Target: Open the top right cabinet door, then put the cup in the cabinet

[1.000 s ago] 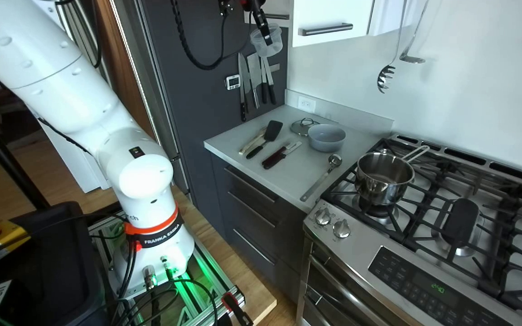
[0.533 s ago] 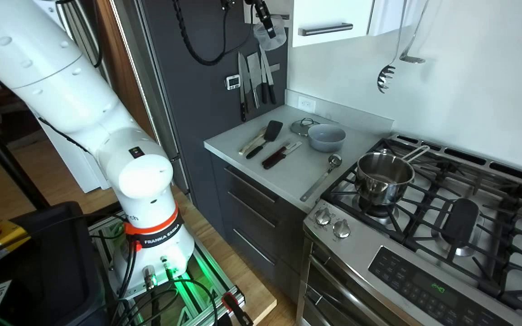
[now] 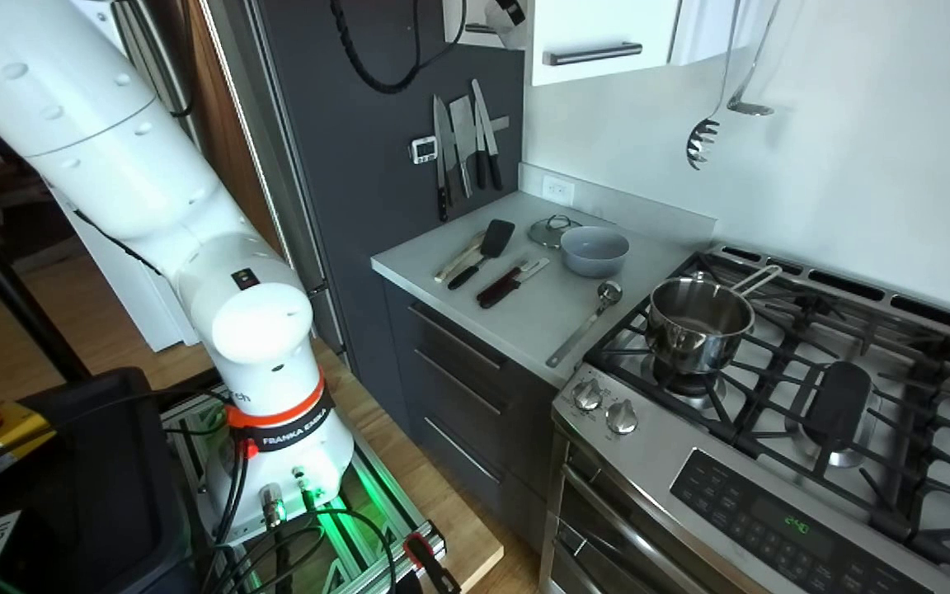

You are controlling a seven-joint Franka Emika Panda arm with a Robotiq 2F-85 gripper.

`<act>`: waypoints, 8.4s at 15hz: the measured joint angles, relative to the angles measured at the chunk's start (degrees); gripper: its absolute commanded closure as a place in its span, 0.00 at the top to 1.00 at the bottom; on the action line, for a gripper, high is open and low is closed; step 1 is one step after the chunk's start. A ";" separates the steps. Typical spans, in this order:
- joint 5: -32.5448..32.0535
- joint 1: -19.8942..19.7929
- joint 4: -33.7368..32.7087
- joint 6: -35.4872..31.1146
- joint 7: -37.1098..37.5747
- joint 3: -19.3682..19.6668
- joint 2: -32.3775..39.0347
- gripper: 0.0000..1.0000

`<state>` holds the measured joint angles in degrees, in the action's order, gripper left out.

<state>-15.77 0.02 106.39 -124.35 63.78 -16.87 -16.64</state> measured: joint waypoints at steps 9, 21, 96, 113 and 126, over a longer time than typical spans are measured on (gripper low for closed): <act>-7.56 0.50 -7.68 -2.69 9.48 -0.80 6.15 0.02; -9.95 1.07 -11.16 -2.76 14.02 -0.24 9.38 0.02; 13.24 1.89 -0.99 1.05 -30.58 8.08 -6.60 1.00; 21.56 3.67 -2.22 16.54 -55.31 13.35 -16.49 1.00; 24.24 4.93 1.03 24.09 -66.39 17.75 -28.97 1.00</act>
<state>8.47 4.95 107.42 -100.26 -2.61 0.88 -45.62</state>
